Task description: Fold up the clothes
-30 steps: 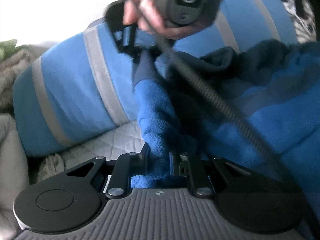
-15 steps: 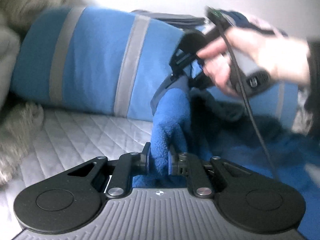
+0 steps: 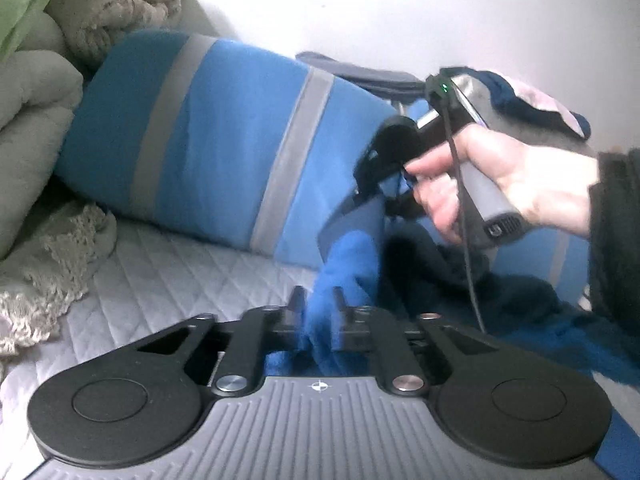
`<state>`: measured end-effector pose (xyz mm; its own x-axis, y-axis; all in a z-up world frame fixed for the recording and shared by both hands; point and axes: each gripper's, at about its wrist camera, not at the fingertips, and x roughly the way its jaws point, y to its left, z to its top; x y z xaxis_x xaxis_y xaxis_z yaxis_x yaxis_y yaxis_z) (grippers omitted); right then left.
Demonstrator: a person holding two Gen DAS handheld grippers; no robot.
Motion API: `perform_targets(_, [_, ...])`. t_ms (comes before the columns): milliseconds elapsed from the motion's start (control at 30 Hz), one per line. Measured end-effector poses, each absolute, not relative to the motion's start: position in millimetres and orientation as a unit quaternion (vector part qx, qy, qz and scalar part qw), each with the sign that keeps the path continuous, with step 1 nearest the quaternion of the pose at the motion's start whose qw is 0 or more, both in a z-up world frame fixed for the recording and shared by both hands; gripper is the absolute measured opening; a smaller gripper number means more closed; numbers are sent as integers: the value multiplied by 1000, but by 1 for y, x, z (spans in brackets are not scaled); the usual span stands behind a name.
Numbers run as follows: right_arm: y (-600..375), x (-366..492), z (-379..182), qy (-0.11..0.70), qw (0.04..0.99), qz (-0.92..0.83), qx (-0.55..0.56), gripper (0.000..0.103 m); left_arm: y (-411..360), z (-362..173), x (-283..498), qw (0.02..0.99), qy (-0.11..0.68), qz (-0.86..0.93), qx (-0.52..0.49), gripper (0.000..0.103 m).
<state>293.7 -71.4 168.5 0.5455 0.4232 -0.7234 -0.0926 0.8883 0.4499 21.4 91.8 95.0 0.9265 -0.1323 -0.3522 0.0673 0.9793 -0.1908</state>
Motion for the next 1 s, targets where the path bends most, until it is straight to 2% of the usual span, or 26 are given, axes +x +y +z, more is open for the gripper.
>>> perform_targets(33, [-71, 293, 169, 452, 860, 150, 182, 12, 91, 93, 26, 978, 184, -53, -83, 42])
perform_targets(133, [-71, 293, 169, 451, 862, 147, 180, 12, 89, 85, 40, 977, 196, -63, -57, 40])
perform_targets(167, [-71, 293, 169, 451, 861, 147, 181, 12, 88, 81, 45, 975, 208, -65, -48, 29])
perform_targets(200, [-71, 293, 169, 451, 862, 146, 180, 12, 87, 78, 49, 972, 220, -64, -41, 10])
perform_targets(333, [-72, 295, 168, 449, 863, 138, 184, 12, 89, 77, 46, 969, 242, -43, -33, 8])
perform_targets(600, [-59, 295, 160, 450, 863, 143, 178, 12, 103, 75, 39, 948, 307, 19, -85, 7])
perform_targets(833, [-46, 296, 158, 443, 865, 155, 176, 13, 106, 76, 42, 950, 299, 27, -82, 7])
perform_targets(867, [-47, 295, 159, 442, 863, 162, 186, 17, 107, 74, 46, 949, 302, 32, -83, 7])
perform_targets(933, [-51, 292, 163, 439, 856, 175, 211, 33, 110, 71, 52, 946, 311, 43, -87, 10])
perform_targets(967, [-53, 291, 164, 438, 852, 181, 223, 61, 111, 69, 55, 944, 315, 48, -89, 10])
perform_targets(1000, [-55, 289, 166, 436, 848, 187, 235, 84, 113, 68, 58, 942, 317, 50, -94, 12])
